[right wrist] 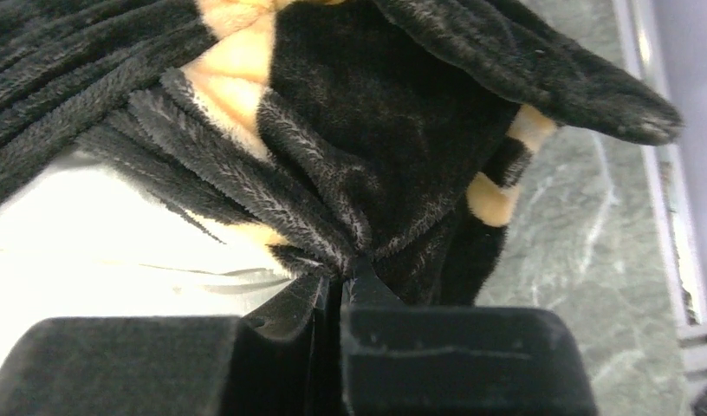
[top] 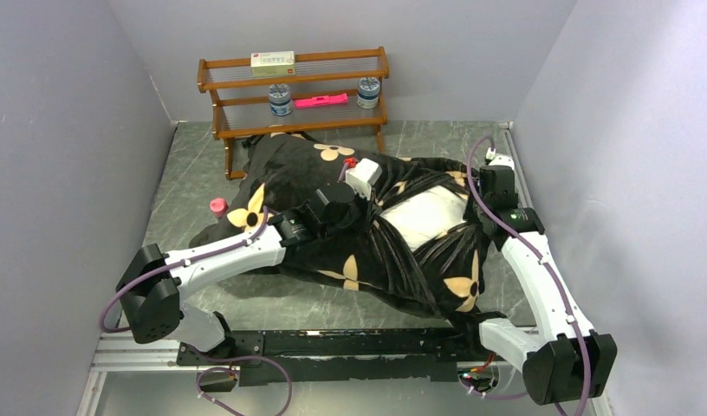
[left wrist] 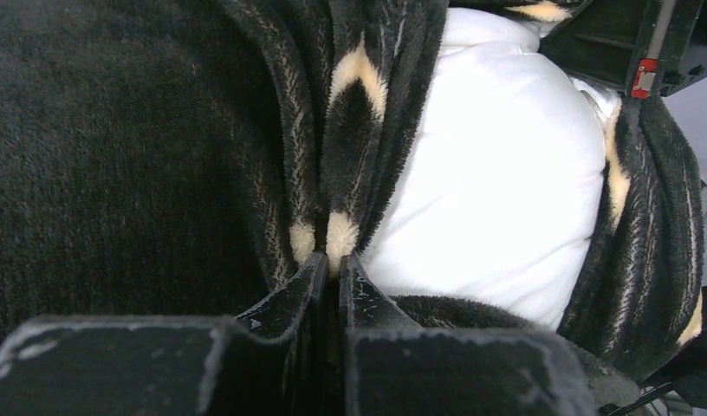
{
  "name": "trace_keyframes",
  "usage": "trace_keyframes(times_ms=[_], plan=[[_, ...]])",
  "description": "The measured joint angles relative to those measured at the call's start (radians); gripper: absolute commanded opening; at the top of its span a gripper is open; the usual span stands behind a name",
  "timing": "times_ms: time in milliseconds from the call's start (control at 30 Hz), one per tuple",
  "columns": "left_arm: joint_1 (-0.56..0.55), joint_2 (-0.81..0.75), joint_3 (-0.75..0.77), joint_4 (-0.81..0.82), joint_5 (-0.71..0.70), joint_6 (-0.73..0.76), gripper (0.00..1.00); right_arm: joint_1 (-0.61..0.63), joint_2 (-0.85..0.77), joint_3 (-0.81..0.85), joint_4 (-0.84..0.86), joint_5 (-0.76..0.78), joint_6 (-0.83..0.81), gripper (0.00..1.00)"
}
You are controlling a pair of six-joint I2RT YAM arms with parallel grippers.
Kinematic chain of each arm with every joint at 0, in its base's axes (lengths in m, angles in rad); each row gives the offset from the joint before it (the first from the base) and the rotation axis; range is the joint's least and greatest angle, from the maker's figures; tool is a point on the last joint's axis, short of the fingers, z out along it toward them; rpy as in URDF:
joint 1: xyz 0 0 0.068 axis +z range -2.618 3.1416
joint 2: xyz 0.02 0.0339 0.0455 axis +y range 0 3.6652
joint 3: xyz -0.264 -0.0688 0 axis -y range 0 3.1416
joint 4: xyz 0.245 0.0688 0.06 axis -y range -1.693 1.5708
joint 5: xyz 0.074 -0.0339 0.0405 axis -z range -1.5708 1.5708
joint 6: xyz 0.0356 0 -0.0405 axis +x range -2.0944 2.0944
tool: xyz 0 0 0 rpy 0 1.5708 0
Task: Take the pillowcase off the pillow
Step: Remove the pillow from the pillowcase.
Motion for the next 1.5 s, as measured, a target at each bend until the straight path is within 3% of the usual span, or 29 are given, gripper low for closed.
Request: trace_keyframes(times_ms=[333, 500, 733, 1100, 1333, 1500], plan=[[0.007, -0.06, 0.0, -0.007, 0.032, 0.112, 0.66, -0.038, -0.074, -0.074, 0.11, -0.153, 0.024, 0.0], [0.014, -0.065, 0.035, -0.009, 0.073, 0.177, 0.8, -0.038, -0.136, -0.111, 0.16, -0.178, 0.023, 0.0], [0.014, -0.012, 0.134, 0.048, 0.167, 0.214, 0.84, -0.038, -0.188, -0.138, 0.187, -0.195, 0.024, 0.0], [-0.074, 0.225, 0.38, 0.108, 0.245, 0.232, 0.82, -0.028, -0.251, -0.175, 0.223, -0.204, 0.023, 0.0], [-0.088, 0.449, 0.636, -0.011, 0.21, 0.153, 0.82, -0.006, -0.27, -0.175, 0.226, -0.203, 0.018, 0.0], [-0.082, 0.525, 0.684, -0.11, 0.175, 0.112, 0.83, 0.0, -0.282, -0.175, 0.226, -0.195, 0.016, 0.0]])
